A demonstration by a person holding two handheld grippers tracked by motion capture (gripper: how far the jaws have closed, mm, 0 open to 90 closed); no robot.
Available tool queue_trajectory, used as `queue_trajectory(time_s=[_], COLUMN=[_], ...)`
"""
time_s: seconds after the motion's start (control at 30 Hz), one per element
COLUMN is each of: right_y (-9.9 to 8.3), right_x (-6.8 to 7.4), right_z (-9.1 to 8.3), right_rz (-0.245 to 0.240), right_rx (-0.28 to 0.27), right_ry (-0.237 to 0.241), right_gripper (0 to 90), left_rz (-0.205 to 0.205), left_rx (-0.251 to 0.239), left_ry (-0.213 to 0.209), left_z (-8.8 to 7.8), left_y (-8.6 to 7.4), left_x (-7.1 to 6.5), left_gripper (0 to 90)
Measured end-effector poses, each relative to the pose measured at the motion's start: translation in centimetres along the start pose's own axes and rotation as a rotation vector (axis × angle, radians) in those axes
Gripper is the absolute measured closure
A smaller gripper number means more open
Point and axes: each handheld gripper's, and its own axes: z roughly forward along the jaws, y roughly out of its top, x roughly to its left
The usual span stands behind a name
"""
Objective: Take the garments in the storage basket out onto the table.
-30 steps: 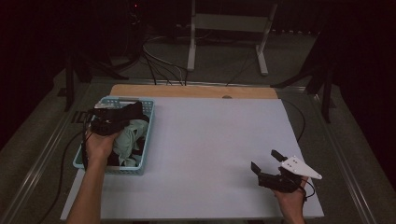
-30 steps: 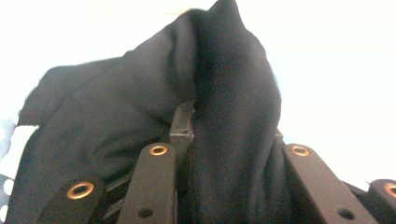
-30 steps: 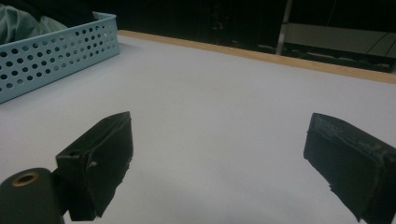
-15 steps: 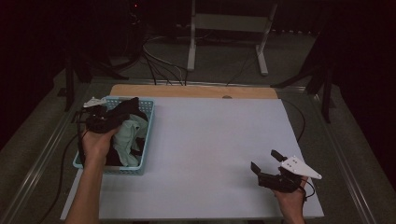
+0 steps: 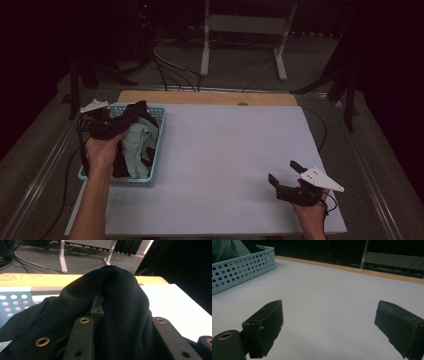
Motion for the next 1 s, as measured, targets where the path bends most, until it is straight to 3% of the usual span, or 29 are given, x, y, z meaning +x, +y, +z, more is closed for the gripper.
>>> queue_trajectory(time_s=[0.4,1.0], right_y=[0.0,0.0], right_x=[0.0,0.0], right_z=[-0.1,-0.1], right_rz=[0.002,0.002], right_rx=[-0.002,-0.002], right_ry=[0.000,0.000], right_gripper=[7.9,7.9], left_rz=[-0.004,-0.008], left_rx=[-0.053,-0.090], left_ry=[-0.051,-0.099], left_z=[-0.6,-0.9], left_y=[1.3,2.2], left_x=[-1.1,-1.9], left_gripper=[69.1,69.1])
